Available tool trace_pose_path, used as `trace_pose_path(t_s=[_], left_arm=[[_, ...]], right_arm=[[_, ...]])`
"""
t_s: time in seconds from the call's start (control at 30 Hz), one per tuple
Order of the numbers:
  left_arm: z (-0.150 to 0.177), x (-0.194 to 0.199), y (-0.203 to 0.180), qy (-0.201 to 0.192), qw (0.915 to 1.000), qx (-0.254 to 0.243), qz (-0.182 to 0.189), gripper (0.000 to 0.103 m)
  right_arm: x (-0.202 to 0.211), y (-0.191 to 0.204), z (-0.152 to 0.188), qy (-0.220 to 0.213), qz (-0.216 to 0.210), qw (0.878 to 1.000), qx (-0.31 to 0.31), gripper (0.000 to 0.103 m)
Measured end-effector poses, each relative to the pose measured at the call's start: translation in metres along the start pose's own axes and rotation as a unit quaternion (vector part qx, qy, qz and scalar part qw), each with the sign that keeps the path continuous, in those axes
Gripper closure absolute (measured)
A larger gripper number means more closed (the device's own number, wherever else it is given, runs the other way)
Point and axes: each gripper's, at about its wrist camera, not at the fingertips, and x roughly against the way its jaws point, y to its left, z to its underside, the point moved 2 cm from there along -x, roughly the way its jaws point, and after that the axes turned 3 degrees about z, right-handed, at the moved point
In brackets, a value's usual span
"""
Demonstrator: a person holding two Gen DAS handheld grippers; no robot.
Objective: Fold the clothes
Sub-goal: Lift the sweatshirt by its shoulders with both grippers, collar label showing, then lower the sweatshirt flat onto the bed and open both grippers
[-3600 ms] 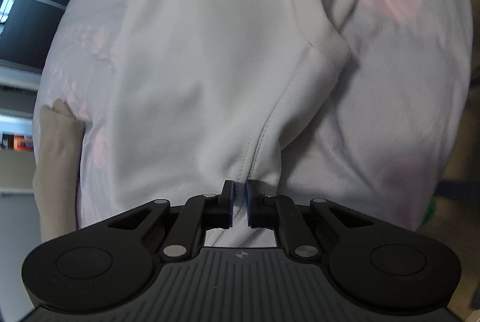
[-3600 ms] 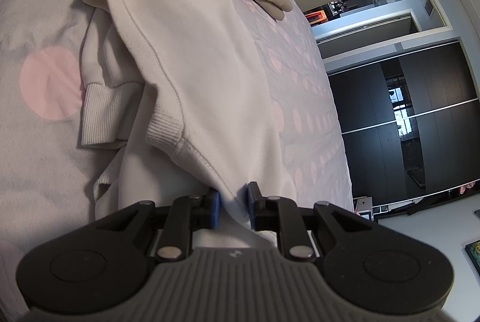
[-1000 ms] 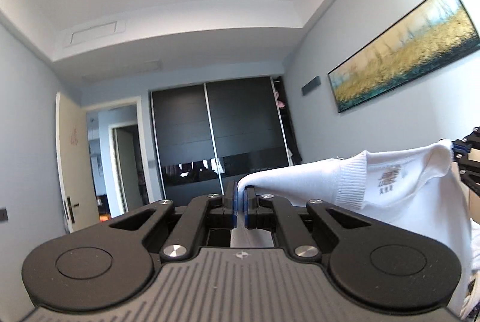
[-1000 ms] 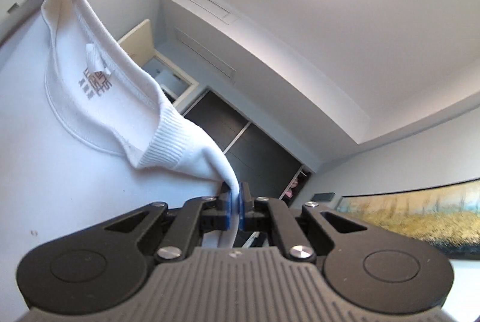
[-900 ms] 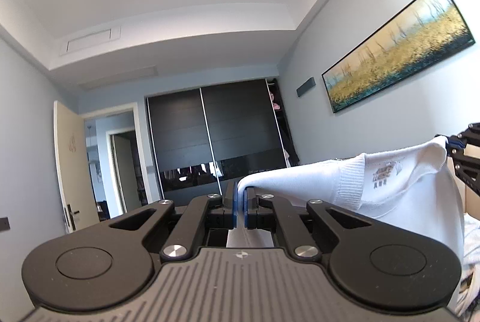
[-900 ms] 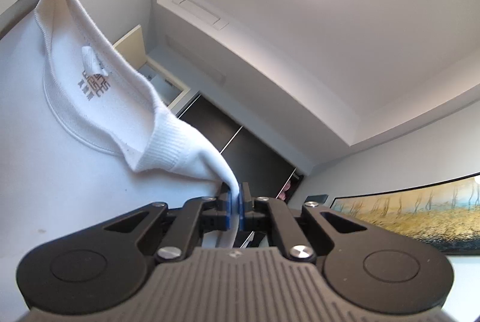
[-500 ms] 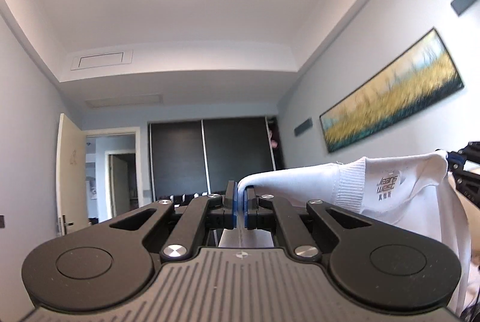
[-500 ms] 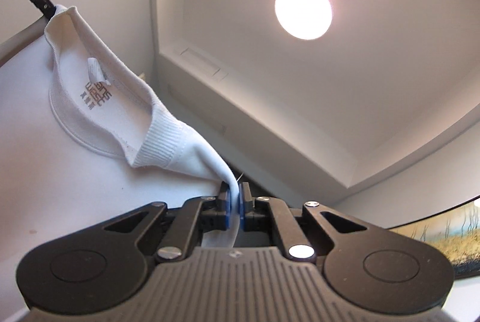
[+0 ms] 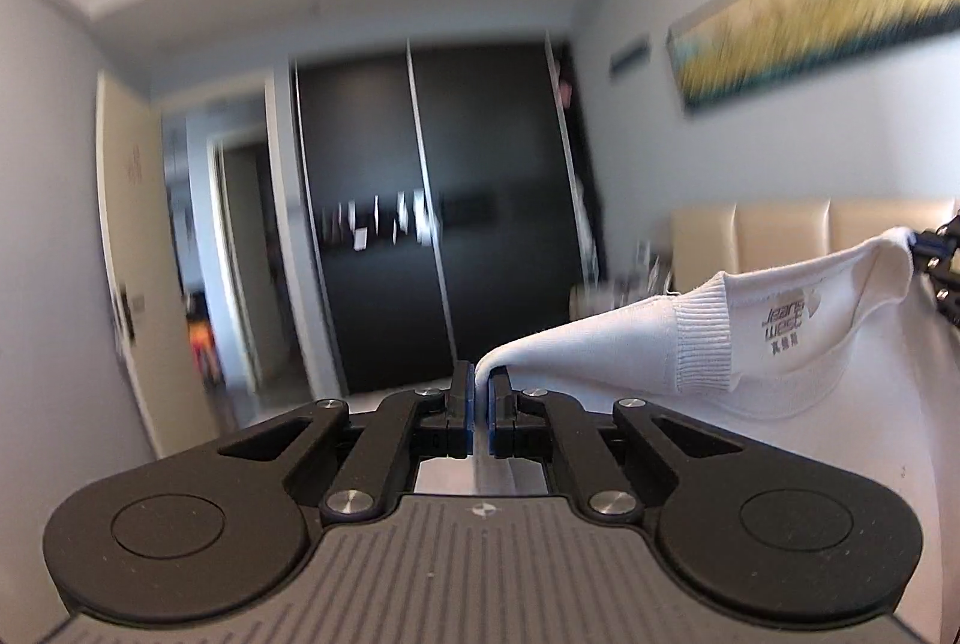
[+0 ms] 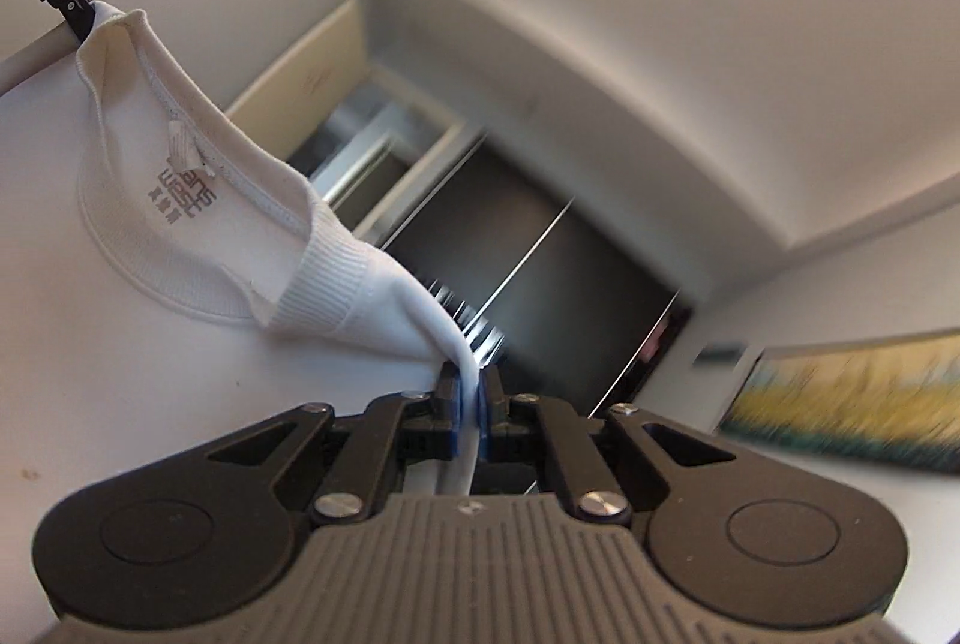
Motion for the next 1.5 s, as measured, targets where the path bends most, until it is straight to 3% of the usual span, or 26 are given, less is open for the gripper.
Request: trace_pose_path(t_s=[0.23,0.37,0.53,0.67,0.7,0.77,0.9,1.03,1.23,1.3,1.37,1.4,1.5], left_arm=[[0.069,-0.148,0.005,0.128,0.9916,-0.004,-0.018,0.100],[0.115,-0.219,0.006,0.189,0.9815,-0.010,-0.028,0.100],[0.174,-0.276,0.012,0.254,0.9666,0.010,-0.029,0.100],[0.214,-0.300,0.013,0.298,0.9540,0.013,-0.032,0.100],[0.220,-0.305,0.013,0.306,0.9516,0.017,-0.030,0.100],[0.228,-0.316,0.014,0.319,0.9469,0.028,-0.026,0.097],[0.244,-0.327,0.017,0.343,0.9377,0.053,-0.019,0.089],[0.250,-0.322,0.019,0.345,0.9368,0.053,-0.021,0.078],[0.249,-0.299,0.028,0.353,0.9330,0.066,-0.010,0.077],[0.253,-0.294,0.024,0.358,0.9320,0.056,-0.004,0.077],[0.261,-0.291,0.016,0.363,0.9305,0.047,0.004,0.077],[0.265,-0.290,0.011,0.367,0.9291,0.044,0.011,0.077],[0.282,-0.295,-0.004,0.377,0.9246,0.048,0.033,0.080]], right_arm=[[-0.120,0.079,0.083,0.120,-0.079,0.990,0.006,0.097],[-0.177,0.119,0.127,0.189,-0.113,0.975,-0.015,0.097],[-0.234,0.173,0.183,0.266,-0.146,0.952,-0.038,0.097],[-0.265,0.215,0.221,0.306,-0.163,0.937,-0.053,0.096],[-0.272,0.219,0.226,0.309,-0.165,0.935,-0.055,0.092],[-0.287,0.227,0.236,0.316,-0.170,0.932,-0.058,0.074],[-0.313,0.242,0.253,0.328,-0.179,0.925,-0.064,0.061],[-0.287,0.240,0.248,0.340,-0.180,0.921,-0.067,0.043],[-0.270,0.210,0.241,0.373,-0.174,0.905,-0.105,0.045],[-0.262,0.205,0.240,0.380,-0.184,0.898,-0.126,0.052],[-0.256,0.205,0.243,0.388,-0.202,0.885,-0.157,0.075],[-0.253,0.207,0.244,0.392,-0.213,0.878,-0.174,0.079],[-0.248,0.224,0.252,0.397,-0.242,0.863,-0.194,0.081]])
